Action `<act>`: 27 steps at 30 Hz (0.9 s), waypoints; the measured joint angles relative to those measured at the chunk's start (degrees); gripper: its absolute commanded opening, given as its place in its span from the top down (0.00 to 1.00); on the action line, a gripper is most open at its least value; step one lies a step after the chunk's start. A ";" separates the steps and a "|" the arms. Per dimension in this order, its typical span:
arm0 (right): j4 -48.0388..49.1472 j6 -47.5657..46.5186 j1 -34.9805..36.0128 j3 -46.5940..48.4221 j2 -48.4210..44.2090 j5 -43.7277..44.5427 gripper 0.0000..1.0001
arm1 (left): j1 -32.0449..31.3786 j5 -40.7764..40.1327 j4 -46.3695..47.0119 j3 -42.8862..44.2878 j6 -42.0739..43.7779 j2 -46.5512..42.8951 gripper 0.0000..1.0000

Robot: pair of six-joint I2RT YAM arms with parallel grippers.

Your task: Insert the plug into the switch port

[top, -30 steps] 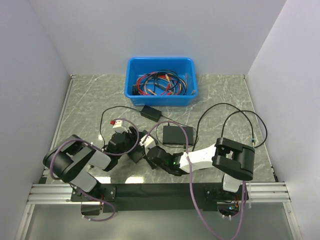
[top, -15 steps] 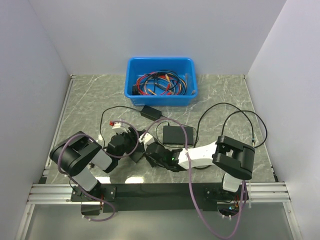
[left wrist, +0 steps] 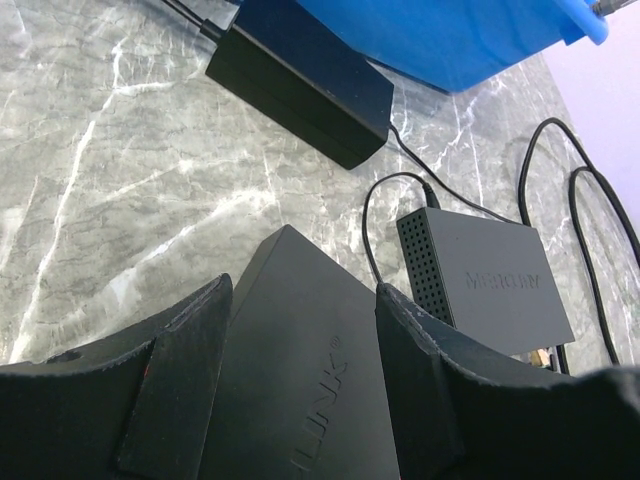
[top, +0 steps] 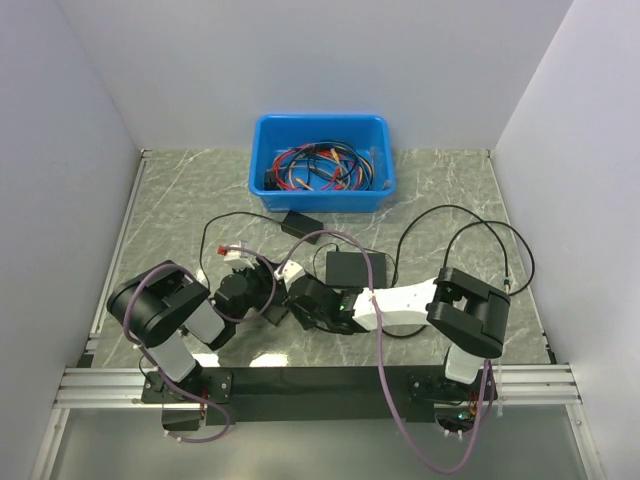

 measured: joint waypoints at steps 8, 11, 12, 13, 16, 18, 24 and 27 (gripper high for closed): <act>-1.84 -0.04 -1.81 1.09 0.04 -2.36 1.00 | -0.22 -0.28 3.89 -0.46 -0.02 2.10 0.36; -2.99 -0.24 -2.25 1.77 0.04 -3.21 1.00 | -0.52 -0.90 4.22 -0.46 0.00 2.36 0.36; -3.08 -0.35 -2.36 1.84 0.04 -3.34 1.00 | -0.57 -0.98 4.31 -0.46 0.02 2.43 0.36; -3.06 -0.44 -2.38 1.84 0.04 -3.45 1.00 | -0.63 -1.20 4.46 -0.46 0.02 2.60 0.36; -3.04 -0.74 -2.56 1.84 0.04 -3.72 1.00 | -0.85 -1.73 5.20 -0.46 0.09 3.13 0.36; -3.19 -0.96 -2.75 1.95 0.04 -3.91 1.00 | -0.90 -1.84 5.81 -0.46 0.09 3.58 0.36; -4.94 -2.01 -3.10 3.10 0.04 -4.15 1.00 | -1.07 -2.21 6.80 -0.46 0.11 4.22 0.36; -6.49 -2.58 -3.26 4.13 0.04 -4.33 1.00 | -1.09 -2.43 6.80 -0.42 0.11 4.24 0.36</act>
